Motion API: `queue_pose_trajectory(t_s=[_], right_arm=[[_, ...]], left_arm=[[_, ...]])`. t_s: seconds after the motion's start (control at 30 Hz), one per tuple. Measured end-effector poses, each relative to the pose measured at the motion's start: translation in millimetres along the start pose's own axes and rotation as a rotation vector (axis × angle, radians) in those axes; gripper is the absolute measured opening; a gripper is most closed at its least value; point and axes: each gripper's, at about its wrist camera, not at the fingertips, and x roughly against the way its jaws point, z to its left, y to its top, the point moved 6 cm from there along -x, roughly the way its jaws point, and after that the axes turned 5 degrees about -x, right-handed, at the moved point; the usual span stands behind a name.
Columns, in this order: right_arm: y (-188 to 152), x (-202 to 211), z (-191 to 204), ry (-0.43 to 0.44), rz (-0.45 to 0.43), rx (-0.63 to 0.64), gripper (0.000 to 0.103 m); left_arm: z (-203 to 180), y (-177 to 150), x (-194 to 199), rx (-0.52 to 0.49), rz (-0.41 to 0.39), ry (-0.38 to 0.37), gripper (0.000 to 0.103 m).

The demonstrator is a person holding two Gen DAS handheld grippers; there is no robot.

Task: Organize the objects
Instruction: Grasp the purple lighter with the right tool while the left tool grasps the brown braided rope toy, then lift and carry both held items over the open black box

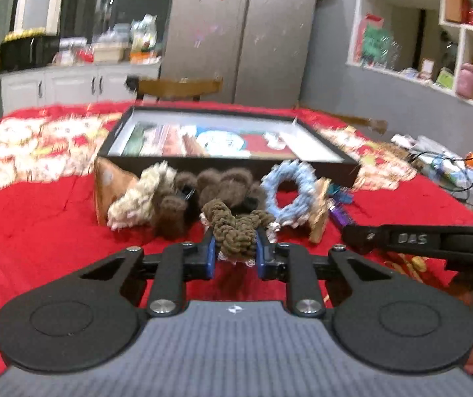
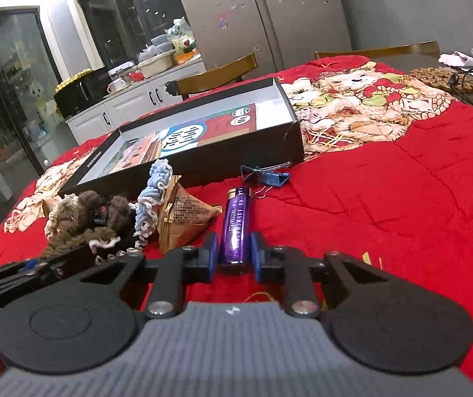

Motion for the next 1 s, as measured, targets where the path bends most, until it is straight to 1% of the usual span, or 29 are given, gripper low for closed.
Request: queue_pose_trajectory(t_s=[0.1,0.2,0.4,0.77,1.0], right_arm=[[1,3,2,0.022,-0.016,0.006,0.023],[2,6,2,0.033,-0.036,0.005,0.023],[4,11,2,0.046,-0.065,0.004,0.022],[8,25,-2,0.046,-0.15,-0.012,0.022],[12,34,-1,0.068,-0.205,-0.014,0.022]], left_arm=[[-4,3,10,-0.025,-0.058,-0.003,0.026],[-7,6,15,-0.041,-0.089,-0.006,0.026],[-10,6,18,-0.043,-0.091,-0.009,0.026],[-10,5,20,-0.051,-0.106,-0.011,0.026],[-12,7,24,-0.067,-0.132,-0.01,0.026]])
